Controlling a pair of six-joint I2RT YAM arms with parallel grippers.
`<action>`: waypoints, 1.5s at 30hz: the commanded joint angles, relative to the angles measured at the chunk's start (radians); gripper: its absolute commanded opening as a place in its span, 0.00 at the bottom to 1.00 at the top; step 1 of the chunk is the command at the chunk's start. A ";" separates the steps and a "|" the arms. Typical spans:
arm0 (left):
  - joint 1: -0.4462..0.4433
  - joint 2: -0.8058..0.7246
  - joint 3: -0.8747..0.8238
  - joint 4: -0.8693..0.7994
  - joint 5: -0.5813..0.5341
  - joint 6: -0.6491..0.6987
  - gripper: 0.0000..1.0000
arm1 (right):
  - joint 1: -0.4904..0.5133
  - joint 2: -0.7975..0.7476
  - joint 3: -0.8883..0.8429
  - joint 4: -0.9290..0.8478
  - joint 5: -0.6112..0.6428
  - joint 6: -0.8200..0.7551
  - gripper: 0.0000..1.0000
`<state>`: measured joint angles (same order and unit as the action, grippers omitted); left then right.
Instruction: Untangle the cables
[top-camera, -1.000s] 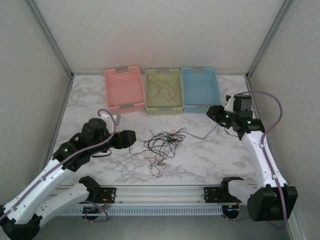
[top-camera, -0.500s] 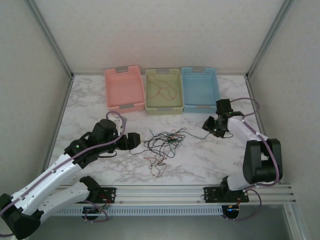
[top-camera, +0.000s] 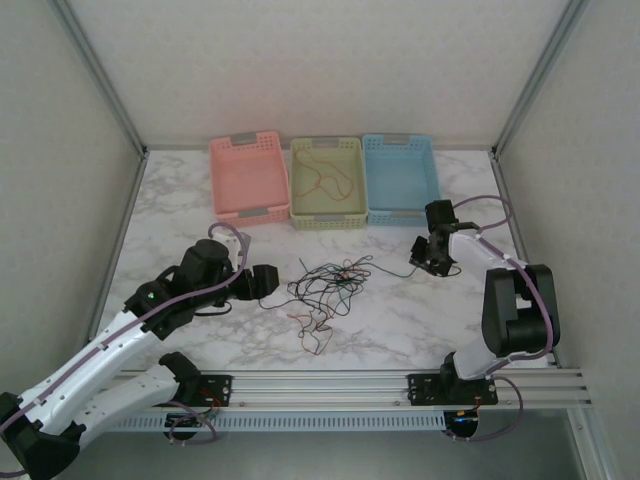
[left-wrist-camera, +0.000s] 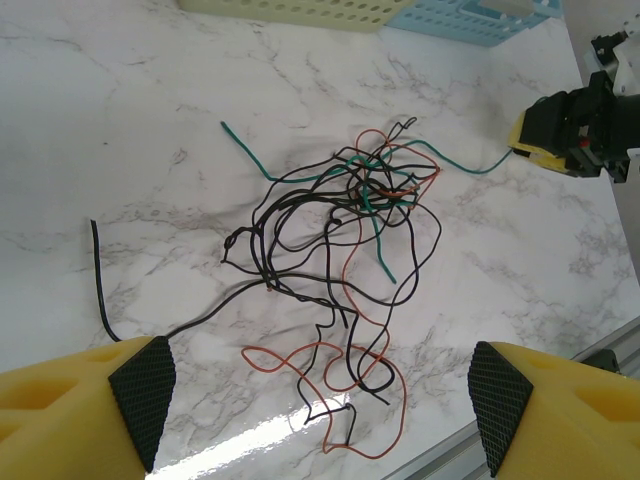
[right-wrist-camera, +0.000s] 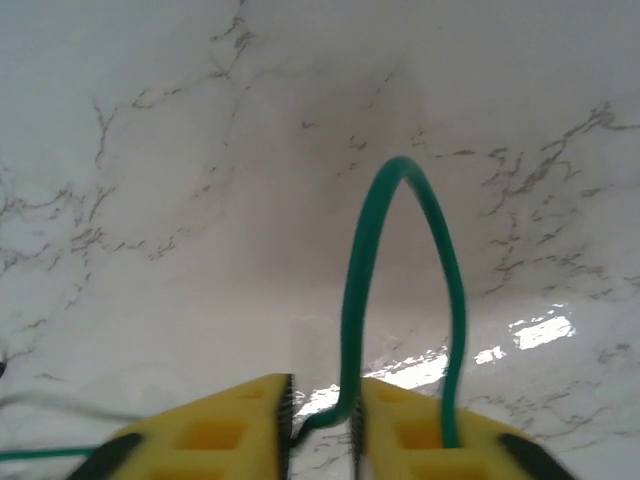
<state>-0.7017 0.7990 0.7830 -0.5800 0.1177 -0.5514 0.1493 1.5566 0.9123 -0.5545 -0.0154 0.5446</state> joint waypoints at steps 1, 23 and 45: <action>-0.009 -0.015 -0.010 -0.017 -0.024 -0.007 0.79 | 0.008 -0.001 0.017 0.012 0.010 0.012 0.11; -0.010 0.024 -0.045 0.099 0.086 0.005 0.78 | 0.119 -0.592 0.290 0.158 -0.505 0.103 0.00; -0.191 0.394 -0.056 0.640 0.078 0.298 0.79 | 0.121 -0.562 0.348 0.141 -0.508 0.182 0.00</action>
<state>-0.8833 1.1496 0.7456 -0.1047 0.2001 -0.3130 0.2665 0.9989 1.2549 -0.4160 -0.5392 0.7116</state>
